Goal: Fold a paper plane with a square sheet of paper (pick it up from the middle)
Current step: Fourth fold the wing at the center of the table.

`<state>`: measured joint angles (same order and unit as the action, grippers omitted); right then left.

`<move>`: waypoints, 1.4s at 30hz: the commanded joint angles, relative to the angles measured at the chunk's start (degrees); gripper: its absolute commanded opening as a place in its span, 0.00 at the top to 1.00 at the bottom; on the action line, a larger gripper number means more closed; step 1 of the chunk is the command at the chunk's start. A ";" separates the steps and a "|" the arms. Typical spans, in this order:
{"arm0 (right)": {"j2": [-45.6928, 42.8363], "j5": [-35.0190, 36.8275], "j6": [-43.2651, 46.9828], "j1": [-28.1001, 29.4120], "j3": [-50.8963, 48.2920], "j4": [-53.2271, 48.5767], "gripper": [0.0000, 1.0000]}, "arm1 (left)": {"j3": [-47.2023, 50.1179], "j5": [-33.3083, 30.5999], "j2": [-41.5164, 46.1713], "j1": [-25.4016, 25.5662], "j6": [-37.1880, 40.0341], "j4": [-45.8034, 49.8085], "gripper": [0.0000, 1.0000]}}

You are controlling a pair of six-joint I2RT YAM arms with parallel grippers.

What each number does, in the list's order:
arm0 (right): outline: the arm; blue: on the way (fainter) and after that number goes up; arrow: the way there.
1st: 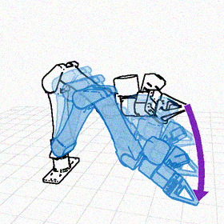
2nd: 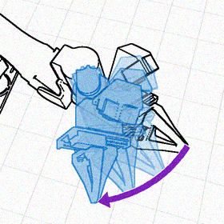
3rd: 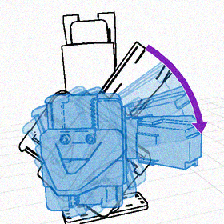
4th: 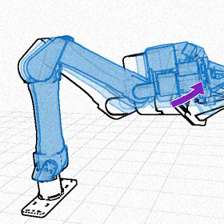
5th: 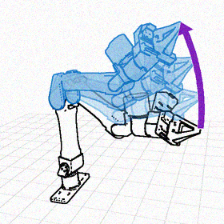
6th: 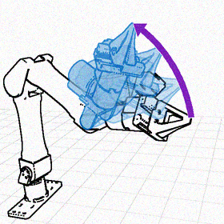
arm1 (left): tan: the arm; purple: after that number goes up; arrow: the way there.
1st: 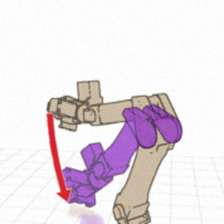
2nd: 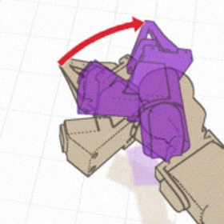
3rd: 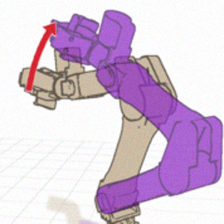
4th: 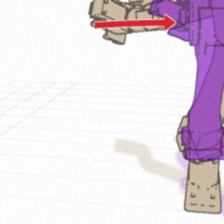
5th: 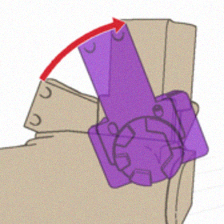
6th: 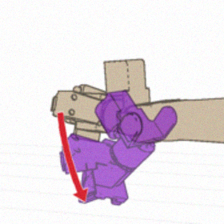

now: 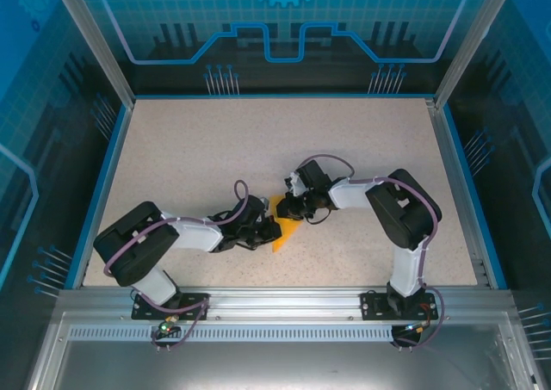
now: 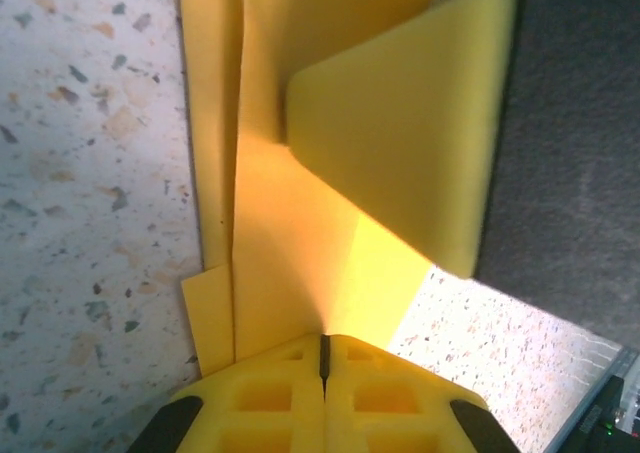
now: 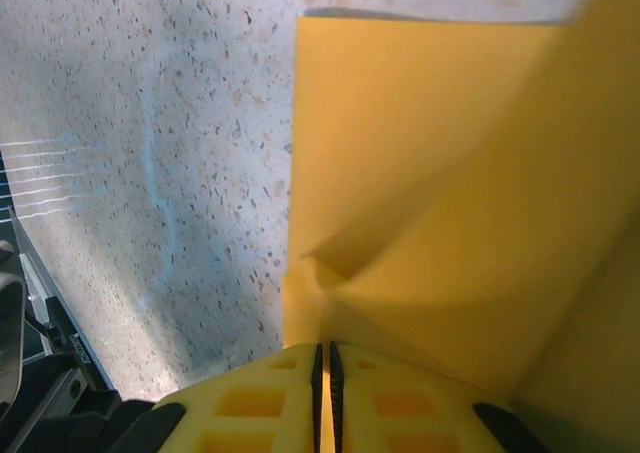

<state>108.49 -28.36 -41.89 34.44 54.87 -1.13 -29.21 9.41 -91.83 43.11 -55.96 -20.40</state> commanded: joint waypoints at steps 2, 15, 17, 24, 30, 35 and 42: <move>-7.29 2.10 1.59 -3.45 -1.57 -3.82 0.85 | 4.59 -3.37 -2.51 -0.09 -0.86 5.36 0.96; -7.53 -0.90 2.96 -1.70 -3.05 0.50 0.93 | 4.00 -2.04 -2.10 -0.11 1.29 6.30 0.96; -5.06 -0.57 2.66 -0.77 -1.90 0.87 0.94 | 3.72 -1.94 -2.46 -0.13 1.37 6.43 0.97; 2.32 -0.74 1.64 -1.45 0.29 4.38 0.94 | 3.98 -2.66 -2.64 -0.13 1.32 8.43 0.99; 4.52 2.22 1.67 -2.19 1.81 2.56 0.93 | 6.35 -3.49 -2.56 -0.11 0.65 7.70 1.00; 3.79 4.31 1.90 -3.04 2.93 0.76 0.93 | 7.05 -4.05 -2.56 -0.11 0.91 8.45 1.00; 5.48 4.08 2.95 -4.70 6.30 -1.18 0.92 | 7.54 -4.27 -2.56 -0.09 1.51 8.89 1.00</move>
<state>112.03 -28.34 -40.25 31.59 58.96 -1.26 -26.04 8.75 -91.55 43.11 -56.60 -25.91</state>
